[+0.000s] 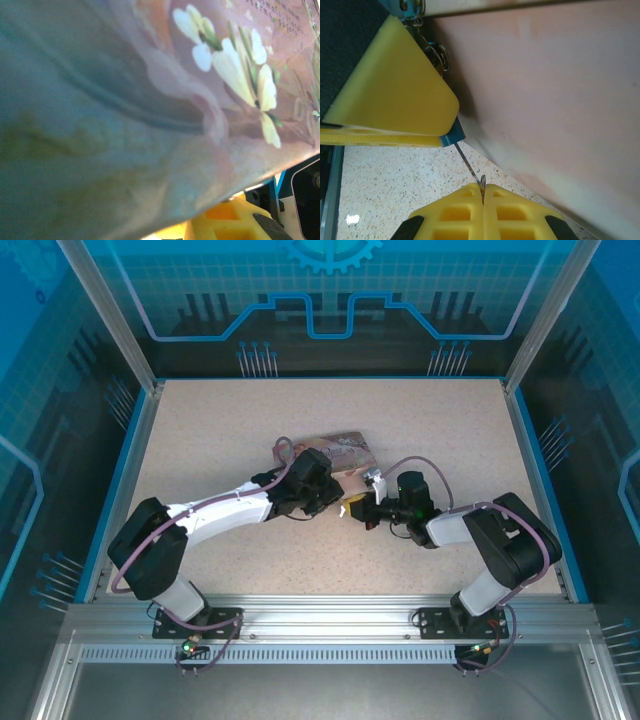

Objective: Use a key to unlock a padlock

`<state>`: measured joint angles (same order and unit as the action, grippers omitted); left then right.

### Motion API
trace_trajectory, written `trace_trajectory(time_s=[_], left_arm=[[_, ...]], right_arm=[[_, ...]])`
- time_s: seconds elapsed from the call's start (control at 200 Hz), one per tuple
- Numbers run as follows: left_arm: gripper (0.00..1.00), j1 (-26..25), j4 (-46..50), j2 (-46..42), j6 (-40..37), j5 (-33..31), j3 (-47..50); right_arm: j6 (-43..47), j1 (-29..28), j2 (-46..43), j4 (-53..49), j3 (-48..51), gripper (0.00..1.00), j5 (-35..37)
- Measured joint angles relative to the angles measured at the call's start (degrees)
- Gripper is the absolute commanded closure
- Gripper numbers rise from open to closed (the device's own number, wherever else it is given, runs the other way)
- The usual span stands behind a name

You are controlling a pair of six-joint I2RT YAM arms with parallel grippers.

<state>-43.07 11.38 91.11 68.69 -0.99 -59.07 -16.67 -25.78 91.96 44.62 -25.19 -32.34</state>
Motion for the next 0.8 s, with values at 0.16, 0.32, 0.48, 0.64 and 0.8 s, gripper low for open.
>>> trace_trajectory(time_s=[0.16, 0.32, 0.48, 0.64, 0.8], left_arm=[[0.95, 0.0, -0.02, 0.0, 0.02, -0.02, 0.0], [0.95, 0.17, -0.37, 0.0, 0.02, -0.04, 0.0], [0.96, 0.24, -0.35, 0.0, 0.02, -0.09, 0.0], [0.96, 0.28, -0.35, 0.0, 0.02, -0.07, 0.02], [0.97, 0.26, -0.2, 0.0, 0.02, -0.04, 0.02]], right_arm=[[0.02, 0.0, -0.15, 0.02, 0.0, 1.0, 0.0], [0.31, 0.02, -1.38, -0.46, 0.2, 1.0, 0.48], [0.72, 0.02, -2.08, -0.46, 0.48, 1.0, 0.66], [1.53, -0.04, -1.99, -0.48, 0.46, 1.0, 0.63], [1.55, -0.11, -0.24, 0.26, -0.09, 1.0, 0.42]])
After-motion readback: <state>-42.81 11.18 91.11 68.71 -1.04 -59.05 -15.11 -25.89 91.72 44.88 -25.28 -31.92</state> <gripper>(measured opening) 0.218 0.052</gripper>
